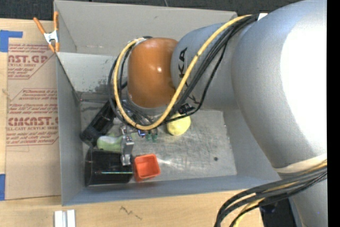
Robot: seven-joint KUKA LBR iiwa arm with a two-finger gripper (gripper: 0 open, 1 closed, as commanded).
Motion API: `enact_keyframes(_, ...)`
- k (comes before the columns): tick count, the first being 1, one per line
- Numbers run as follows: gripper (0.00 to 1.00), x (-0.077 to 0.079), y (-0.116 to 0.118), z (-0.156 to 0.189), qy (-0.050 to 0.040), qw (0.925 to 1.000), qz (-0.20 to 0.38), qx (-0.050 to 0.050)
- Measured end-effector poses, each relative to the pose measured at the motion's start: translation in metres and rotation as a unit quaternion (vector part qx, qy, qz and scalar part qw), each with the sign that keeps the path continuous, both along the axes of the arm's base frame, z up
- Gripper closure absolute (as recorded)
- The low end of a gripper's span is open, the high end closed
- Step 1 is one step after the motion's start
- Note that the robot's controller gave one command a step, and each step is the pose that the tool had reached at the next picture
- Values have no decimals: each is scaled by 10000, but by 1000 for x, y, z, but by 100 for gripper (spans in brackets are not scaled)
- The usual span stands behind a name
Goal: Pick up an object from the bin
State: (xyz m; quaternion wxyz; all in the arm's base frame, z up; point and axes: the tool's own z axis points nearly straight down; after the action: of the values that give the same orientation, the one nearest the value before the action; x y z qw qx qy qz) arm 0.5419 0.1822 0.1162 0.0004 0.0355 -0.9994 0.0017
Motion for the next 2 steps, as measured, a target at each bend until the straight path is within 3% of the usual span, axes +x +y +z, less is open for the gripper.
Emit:
enact_keyframes(1,100,0,0,0,-6,10000,1,2)
enact_keyframes(2,100,0,0,0,-6,10000,2,3)
